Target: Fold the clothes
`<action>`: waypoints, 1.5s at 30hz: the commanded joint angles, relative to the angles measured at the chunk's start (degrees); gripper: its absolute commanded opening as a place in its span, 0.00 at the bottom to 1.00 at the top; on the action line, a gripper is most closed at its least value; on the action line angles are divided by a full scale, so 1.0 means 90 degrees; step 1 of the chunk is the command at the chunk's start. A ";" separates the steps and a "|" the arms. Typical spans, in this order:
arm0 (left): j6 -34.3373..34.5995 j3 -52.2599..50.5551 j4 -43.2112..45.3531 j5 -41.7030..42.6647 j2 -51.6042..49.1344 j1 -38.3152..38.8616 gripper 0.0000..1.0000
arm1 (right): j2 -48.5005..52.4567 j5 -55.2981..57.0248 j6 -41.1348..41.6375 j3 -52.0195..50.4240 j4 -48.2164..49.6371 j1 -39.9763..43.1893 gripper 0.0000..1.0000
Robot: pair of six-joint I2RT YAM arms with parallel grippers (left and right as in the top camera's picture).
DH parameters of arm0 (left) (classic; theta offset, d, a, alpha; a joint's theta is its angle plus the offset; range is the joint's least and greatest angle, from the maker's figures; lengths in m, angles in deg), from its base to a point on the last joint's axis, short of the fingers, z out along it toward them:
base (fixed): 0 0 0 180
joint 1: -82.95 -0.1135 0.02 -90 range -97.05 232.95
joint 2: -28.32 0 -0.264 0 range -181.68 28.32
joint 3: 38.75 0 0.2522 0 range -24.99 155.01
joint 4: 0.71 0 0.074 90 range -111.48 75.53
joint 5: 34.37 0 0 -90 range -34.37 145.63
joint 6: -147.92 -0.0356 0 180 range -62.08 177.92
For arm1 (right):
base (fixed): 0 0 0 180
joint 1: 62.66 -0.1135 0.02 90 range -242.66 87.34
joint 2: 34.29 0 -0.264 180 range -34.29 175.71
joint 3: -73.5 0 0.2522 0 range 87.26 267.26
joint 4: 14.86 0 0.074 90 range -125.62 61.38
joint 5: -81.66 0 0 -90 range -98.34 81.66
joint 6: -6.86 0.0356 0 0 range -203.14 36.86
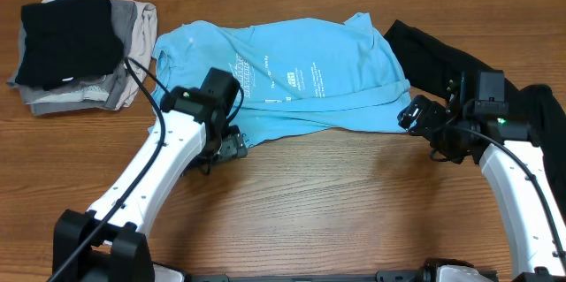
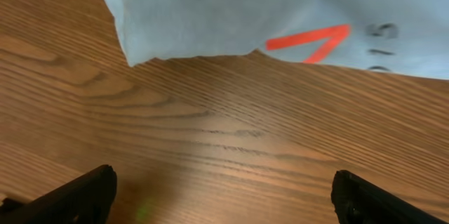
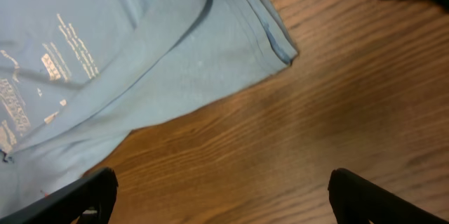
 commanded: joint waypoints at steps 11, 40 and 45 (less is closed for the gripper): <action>0.0260 -0.1413 0.1727 0.0041 0.0007 -0.1239 0.85 | 0.0602 0.0010 0.0005 -0.0194 0.0449 0.0002 1.00; 0.0277 -0.1564 0.2540 0.0505 -0.1202 -0.1780 0.56 | 0.0916 0.0012 0.0034 -0.0199 0.0559 0.0002 1.00; 0.0248 -0.1564 0.2560 0.0503 -0.1202 -0.1780 0.36 | 0.0916 0.0010 0.0032 -0.0199 0.0483 0.0002 1.00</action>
